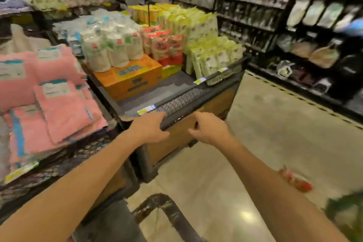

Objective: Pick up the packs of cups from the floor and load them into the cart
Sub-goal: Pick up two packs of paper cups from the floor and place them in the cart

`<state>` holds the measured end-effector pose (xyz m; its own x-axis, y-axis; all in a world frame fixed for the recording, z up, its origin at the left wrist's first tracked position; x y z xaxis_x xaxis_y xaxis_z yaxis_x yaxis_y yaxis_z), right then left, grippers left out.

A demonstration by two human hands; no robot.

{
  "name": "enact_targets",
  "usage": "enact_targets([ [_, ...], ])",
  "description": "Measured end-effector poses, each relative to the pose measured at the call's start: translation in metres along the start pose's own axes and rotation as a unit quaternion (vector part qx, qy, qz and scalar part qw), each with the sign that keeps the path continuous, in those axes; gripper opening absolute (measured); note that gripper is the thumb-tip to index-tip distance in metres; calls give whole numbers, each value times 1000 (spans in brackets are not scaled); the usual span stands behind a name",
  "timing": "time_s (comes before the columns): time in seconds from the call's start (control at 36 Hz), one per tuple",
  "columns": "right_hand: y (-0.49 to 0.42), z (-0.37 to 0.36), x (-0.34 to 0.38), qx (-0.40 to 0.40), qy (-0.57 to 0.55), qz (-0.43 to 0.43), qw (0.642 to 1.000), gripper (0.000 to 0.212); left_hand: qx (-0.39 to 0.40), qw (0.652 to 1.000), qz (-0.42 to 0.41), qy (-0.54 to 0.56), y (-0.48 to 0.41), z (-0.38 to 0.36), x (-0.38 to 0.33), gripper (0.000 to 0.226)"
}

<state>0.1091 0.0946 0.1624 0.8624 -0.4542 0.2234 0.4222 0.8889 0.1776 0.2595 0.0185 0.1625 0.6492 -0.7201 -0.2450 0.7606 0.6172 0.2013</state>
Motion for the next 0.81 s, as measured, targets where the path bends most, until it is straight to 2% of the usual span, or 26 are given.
enact_targets([
  [0.11,11,2,-103,1,-46,-71,996,49,22,996,-76,-31,-53,-20,-93,64],
  [0.22,29,17,-200,4,-41,-126,991,52,36,990,-128,-41,-100,-44,-186,65],
  [0.31,39,25,-270,3,-52,-161,986,57,54,985,-158,-33,-131,-62,-249,64],
  [0.47,67,42,-399,-28,-66,-241,968,54,83,974,-210,-32,-188,-93,-368,68],
  [0.81,96,50,-589,-47,-124,-393,910,54,153,938,-307,-50,-287,-140,-525,69],
])
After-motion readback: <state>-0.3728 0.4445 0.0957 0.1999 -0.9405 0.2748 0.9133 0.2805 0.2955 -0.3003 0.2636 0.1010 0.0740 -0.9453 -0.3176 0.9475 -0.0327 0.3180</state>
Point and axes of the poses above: each hand's wrist, its own y-axis away from the middle knuckle, its own z-axis out of the back of the hand, x = y × z, the point moved 9 cm from there along -y, towards the middle knuckle, and after that the axes turned 8 degrees about -z, right-handed, at the moved point
